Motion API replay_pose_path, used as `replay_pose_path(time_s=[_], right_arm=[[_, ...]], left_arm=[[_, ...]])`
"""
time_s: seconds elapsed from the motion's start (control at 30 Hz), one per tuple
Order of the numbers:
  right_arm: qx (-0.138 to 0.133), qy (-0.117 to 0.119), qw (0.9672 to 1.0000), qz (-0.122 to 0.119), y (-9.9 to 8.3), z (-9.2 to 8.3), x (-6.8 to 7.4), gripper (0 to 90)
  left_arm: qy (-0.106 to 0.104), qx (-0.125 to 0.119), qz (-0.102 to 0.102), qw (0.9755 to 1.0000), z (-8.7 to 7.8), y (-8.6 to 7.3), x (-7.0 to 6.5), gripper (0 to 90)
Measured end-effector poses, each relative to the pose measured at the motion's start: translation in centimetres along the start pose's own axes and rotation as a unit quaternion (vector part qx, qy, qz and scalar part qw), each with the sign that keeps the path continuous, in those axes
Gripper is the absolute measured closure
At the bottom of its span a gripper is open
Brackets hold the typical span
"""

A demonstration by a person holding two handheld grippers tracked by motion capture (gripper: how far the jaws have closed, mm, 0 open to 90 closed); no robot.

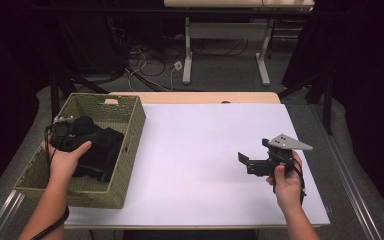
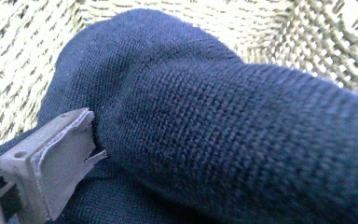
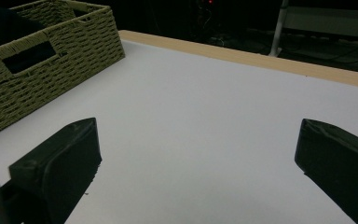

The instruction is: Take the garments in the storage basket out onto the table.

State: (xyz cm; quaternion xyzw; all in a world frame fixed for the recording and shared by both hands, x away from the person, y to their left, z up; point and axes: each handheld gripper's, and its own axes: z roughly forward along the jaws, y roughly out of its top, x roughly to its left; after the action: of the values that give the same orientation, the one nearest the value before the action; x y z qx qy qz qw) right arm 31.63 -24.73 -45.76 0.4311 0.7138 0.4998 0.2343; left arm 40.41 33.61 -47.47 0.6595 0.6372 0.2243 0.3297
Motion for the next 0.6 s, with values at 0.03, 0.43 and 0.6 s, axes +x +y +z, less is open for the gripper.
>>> replay_pose_path(time_s=[0.03,0.43,0.6], right_arm=[[0.002,-0.001,1.0,0.002,0.0,0.0,0.0,0.0],[0.006,0.001,1.0,0.002,-0.2,0.1,0.0,0.0],[0.01,0.003,0.9999,0.004,-0.4,0.4,0.2,0.0]], left_arm=[[0.001,0.001,0.001,1.0,0.1,0.0,0.0,0.0],[0.0,0.034,-0.012,0.9994,0.7,-1.2,1.2,0.0],[-0.006,0.049,-0.016,0.9986,1.0,-1.8,1.6,0.0]])
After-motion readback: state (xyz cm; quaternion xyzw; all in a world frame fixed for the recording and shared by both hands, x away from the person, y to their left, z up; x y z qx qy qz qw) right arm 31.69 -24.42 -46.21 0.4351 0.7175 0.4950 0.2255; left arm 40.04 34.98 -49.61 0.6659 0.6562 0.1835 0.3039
